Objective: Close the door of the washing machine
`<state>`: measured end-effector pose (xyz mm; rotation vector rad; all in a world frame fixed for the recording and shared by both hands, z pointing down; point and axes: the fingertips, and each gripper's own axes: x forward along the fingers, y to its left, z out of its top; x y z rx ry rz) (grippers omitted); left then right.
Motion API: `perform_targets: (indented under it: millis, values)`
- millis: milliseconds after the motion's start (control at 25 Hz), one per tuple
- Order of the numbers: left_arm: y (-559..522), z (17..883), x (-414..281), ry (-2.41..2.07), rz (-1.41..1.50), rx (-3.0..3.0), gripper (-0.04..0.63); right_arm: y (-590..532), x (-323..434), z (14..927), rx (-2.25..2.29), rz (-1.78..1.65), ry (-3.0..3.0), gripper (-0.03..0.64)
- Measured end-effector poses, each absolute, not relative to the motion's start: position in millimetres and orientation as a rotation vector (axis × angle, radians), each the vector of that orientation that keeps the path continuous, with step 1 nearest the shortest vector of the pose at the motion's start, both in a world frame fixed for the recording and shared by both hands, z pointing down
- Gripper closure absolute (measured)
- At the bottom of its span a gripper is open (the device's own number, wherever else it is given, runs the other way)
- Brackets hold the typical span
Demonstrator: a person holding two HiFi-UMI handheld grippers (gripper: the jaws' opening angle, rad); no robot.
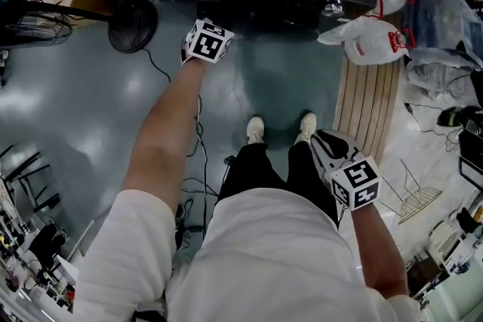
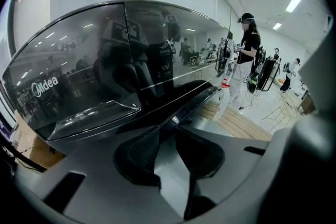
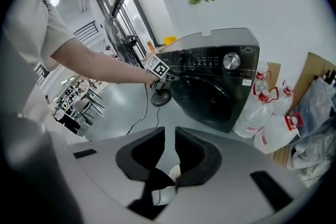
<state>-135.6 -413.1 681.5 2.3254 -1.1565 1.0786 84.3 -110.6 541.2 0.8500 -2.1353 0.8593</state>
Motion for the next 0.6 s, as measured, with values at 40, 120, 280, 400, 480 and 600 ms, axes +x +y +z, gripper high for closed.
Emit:
perform_targets:
  millis: [40,120,280,400,480,600]
  values:
    - [-414.2,681.9,-135.2,-1.159,1.079,2.322,0.497,-110.9,84.1,542.0,0.849,0.861,-2.136,0.546]
    - [-416.1,682.1,-135.3,-1.167,1.077,2.314,0.497,-111.8,83.3,542.3,0.849,0.863,-2.139,0.546]
    - [-416.6,680.3,-135.9,-1.171,1.077,2.316,0.497,-113.1,84.3,540.5,0.859,0.870,-2.143,0.546]
    - [-416.7,680.8,-135.5,-1.164,1.094,2.313,0.497,-111.0,87.1,542.5,0.855,0.872,-2.142,0.546]
    - [-416.4,680.6,-135.3,-1.169,1.094,2.306,0.497,-111.6,88.9,543.0,0.855,0.870,-2.141,0.546]
    - [-415.7,680.4,-136.3,-1.179,1.093,2.293,0.497,-113.9,88.9,540.1,0.857,0.855,-2.148,0.546]
